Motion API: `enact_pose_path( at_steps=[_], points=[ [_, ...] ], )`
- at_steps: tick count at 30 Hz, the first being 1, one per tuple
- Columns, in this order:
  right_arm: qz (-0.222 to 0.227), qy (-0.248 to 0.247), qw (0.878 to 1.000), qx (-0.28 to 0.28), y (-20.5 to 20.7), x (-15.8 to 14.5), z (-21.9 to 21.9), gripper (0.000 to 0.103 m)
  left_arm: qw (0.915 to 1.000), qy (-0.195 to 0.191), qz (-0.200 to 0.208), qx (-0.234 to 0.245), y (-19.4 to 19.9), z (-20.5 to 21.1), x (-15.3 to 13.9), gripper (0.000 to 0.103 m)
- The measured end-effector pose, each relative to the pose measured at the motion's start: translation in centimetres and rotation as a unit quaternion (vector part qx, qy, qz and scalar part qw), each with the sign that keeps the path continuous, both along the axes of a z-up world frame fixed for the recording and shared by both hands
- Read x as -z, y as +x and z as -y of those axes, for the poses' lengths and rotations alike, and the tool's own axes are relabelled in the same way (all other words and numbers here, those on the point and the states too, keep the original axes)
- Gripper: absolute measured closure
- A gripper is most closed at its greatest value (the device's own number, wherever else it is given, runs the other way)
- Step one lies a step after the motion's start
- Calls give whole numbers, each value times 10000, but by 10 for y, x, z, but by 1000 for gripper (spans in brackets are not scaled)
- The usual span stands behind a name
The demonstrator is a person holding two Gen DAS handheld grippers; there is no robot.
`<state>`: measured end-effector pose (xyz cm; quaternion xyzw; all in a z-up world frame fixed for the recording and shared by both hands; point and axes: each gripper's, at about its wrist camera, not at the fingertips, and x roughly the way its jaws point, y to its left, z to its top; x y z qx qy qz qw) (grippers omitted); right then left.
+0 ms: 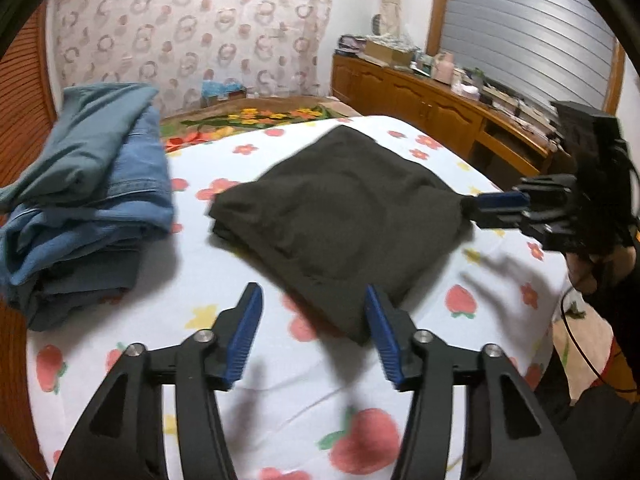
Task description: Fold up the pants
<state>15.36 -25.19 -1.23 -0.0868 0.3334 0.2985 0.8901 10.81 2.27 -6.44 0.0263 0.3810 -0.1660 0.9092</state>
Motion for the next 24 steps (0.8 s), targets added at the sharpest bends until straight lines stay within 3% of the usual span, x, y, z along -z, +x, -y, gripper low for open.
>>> enact_pose_path(
  at_steps=[7,16,20,24],
  points=[
    [26,142,9985,-537,-5,3,-55,70,9992,-51,68,-384,4,-33,1,44],
    [-232,-182,9939,-1064,10,30,-95,69,9986,-126,91,-511,8,-49,3,44],
    [-259,-325,9917,-1216,11,32,-101,56,9985,-173,42,-517,9,-51,6,44],
    [-198,-592,9903,-1241,10,34,-112,54,9985,-225,-42,-494,20,-47,10,44]
  ],
)
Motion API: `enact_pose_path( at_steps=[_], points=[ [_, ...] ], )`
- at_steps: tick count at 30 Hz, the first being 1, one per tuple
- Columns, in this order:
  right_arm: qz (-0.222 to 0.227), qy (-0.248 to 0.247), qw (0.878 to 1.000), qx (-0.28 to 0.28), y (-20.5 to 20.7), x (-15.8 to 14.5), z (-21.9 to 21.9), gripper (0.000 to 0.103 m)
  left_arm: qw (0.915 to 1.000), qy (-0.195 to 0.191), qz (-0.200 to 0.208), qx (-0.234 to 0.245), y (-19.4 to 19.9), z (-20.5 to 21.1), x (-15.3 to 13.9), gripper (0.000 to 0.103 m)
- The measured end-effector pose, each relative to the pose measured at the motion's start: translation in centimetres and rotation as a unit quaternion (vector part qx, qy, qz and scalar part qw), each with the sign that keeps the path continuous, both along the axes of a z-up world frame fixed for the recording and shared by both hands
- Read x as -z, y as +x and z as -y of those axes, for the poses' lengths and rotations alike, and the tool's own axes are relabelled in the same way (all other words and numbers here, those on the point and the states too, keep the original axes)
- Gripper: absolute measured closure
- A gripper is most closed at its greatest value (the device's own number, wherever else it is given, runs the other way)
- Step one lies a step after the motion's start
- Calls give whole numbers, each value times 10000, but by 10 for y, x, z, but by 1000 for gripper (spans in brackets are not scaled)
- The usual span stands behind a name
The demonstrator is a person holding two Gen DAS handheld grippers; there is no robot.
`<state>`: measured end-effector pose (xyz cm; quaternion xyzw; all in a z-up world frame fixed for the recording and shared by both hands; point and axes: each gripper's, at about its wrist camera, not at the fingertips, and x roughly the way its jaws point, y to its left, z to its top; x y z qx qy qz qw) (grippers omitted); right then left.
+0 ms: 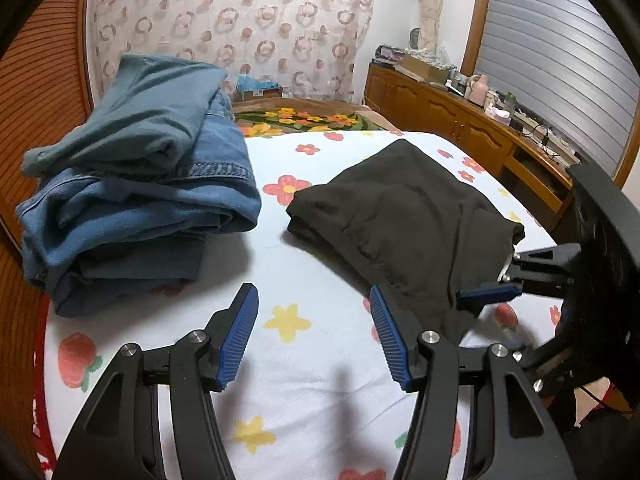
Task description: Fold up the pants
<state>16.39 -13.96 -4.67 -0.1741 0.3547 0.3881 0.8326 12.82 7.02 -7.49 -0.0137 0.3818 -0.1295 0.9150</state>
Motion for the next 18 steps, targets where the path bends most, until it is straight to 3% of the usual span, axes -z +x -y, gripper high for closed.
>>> enact_pose_path(
  at_steps=[5,7,9,11,15,18],
  points=[
    [226,-257,9994,40,-2,5,-12,55,10000,-5,2,-57,11,1,-2,44],
    [202,-171,9996,118,2,7,-12,67,10000,-34,14,-88,13,-1,-4,44],
    [232,-153,9993,247,3,7,-9,87,9999,-88,17,-121,17,-2,-5,44],
    [187,-55,9993,312,4,6,-4,92,9999,-84,19,-136,21,0,-7,44],
    [11,432,9980,471,2,-4,20,93,9999,-81,-21,-139,31,3,-7,44],
    [-7,639,9964,562,-6,-10,38,93,9995,-281,-107,-85,41,6,-7,44]
  ],
)
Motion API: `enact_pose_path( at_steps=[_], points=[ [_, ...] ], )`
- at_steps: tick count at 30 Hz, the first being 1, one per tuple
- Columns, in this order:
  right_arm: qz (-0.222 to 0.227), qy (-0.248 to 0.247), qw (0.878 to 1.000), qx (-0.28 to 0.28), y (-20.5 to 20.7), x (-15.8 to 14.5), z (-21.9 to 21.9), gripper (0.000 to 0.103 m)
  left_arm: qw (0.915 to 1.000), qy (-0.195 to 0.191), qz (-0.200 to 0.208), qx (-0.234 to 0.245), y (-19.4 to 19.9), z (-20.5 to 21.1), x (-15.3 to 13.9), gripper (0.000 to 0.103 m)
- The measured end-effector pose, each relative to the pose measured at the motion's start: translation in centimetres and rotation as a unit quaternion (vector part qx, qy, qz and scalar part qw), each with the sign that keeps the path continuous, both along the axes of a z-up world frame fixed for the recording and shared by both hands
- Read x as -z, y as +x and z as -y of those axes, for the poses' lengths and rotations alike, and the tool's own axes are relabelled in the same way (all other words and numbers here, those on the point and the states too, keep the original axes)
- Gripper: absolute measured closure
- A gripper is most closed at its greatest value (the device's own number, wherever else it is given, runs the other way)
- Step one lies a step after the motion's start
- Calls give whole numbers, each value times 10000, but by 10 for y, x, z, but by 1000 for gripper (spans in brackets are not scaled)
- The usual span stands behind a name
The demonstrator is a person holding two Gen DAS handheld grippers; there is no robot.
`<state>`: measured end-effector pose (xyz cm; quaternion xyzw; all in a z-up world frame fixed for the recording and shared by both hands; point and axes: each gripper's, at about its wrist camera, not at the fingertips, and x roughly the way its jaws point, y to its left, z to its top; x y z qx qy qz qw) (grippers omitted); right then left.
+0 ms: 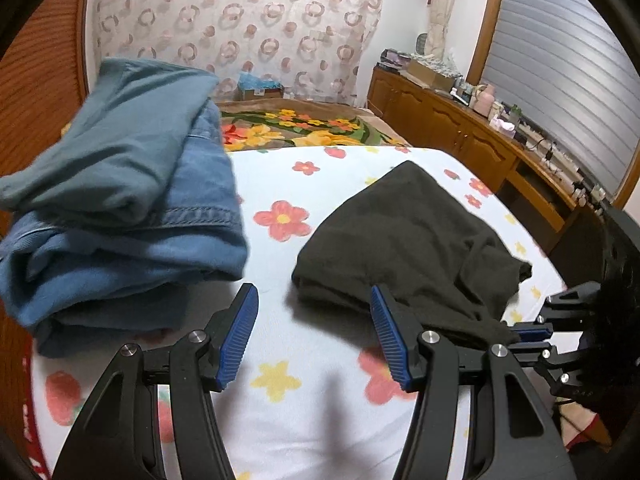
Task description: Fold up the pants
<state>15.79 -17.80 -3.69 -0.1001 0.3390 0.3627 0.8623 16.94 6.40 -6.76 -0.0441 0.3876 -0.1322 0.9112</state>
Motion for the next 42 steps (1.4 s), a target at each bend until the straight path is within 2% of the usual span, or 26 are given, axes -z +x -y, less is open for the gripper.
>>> enact_pose_path(
  at_steps=[5,10,12,13,14,16,19,24,30,35,42],
  points=[
    [-41,14,9999,157,-3,6,6,93,9994,-114,-339,13,29,9,17,44],
    [-39,93,9999,130,-6,8,0,93,9975,29,-685,-159,48,13,39,45],
    [-60,154,9998,134,-2,5,11,93,9977,30,-651,-173,48,14,42,48],
    [-64,171,9997,135,-2,5,12,93,9977,26,-663,-145,49,15,42,52],
    [-59,182,9997,135,-2,5,12,93,9978,39,-647,-132,48,16,42,65],
    [-67,211,9997,138,-2,5,15,93,9975,-30,-707,55,46,20,42,82],
    [-62,237,9996,142,-2,5,17,93,9981,229,-541,165,36,28,36,94],
    [-29,344,9994,101,-8,-3,21,93,9987,354,-296,211,10,23,16,96],
    [27,502,9985,-214,-36,-12,13,93,9989,452,-97,122,-28,7,-7,96],
    [8,630,9972,-394,-65,-16,14,93,9986,525,-39,69,-59,2,-11,96],
    [53,709,9966,-419,-88,-20,29,93,9993,372,65,8,-90,4,-18,96]
  ],
)
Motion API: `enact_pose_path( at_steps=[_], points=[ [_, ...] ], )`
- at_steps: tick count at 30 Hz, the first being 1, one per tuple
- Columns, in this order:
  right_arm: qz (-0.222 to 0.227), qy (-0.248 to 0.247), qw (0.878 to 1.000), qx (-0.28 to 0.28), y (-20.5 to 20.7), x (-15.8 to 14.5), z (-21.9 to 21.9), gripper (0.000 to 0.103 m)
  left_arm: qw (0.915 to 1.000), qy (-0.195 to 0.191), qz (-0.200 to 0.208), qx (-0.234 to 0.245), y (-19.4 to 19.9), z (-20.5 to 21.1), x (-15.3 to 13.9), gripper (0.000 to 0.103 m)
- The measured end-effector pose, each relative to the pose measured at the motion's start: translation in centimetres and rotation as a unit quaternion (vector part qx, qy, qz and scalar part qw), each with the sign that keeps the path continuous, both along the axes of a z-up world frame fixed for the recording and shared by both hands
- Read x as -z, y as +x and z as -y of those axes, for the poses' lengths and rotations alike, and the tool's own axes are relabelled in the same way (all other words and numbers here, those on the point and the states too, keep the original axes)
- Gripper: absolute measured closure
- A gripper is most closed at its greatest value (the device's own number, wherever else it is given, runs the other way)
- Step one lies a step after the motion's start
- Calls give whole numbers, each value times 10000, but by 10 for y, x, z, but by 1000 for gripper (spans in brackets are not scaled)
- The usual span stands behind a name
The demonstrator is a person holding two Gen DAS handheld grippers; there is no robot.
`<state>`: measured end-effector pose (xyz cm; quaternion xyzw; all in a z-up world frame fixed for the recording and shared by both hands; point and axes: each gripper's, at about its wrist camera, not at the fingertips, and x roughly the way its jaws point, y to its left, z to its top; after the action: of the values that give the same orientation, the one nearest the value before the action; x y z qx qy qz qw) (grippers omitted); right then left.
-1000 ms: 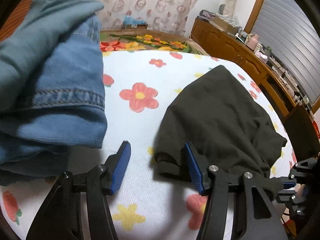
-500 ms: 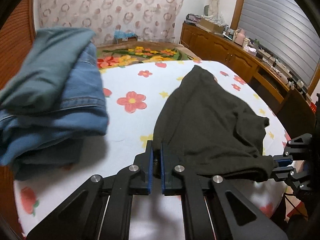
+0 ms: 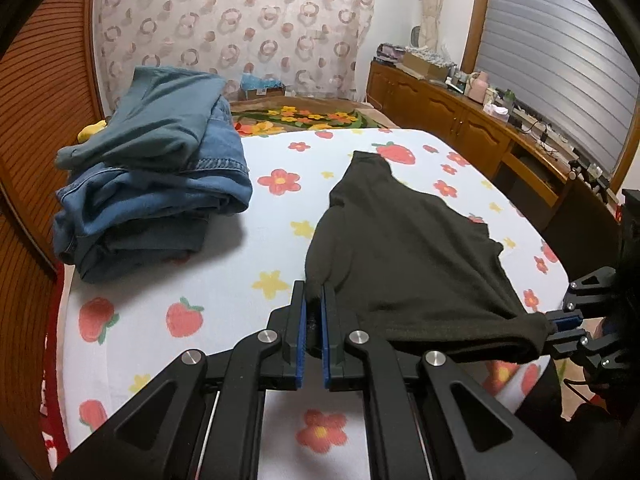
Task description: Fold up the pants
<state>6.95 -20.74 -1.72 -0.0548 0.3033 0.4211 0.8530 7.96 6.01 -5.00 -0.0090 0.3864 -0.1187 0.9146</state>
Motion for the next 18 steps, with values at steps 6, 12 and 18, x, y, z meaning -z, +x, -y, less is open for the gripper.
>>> enact_pose_path(
  at_steps=[6,12,18],
  points=[
    [63,37,9992,397,8,-5,21,93,9999,-29,137,96,16,15,-11,96],
    [-10,251,9950,965,32,-3,42,93,9991,33,271,310,62,49,-24,96],
    [-136,295,9911,1292,50,1,65,93,9987,83,154,486,103,78,-20,96]
  ],
)
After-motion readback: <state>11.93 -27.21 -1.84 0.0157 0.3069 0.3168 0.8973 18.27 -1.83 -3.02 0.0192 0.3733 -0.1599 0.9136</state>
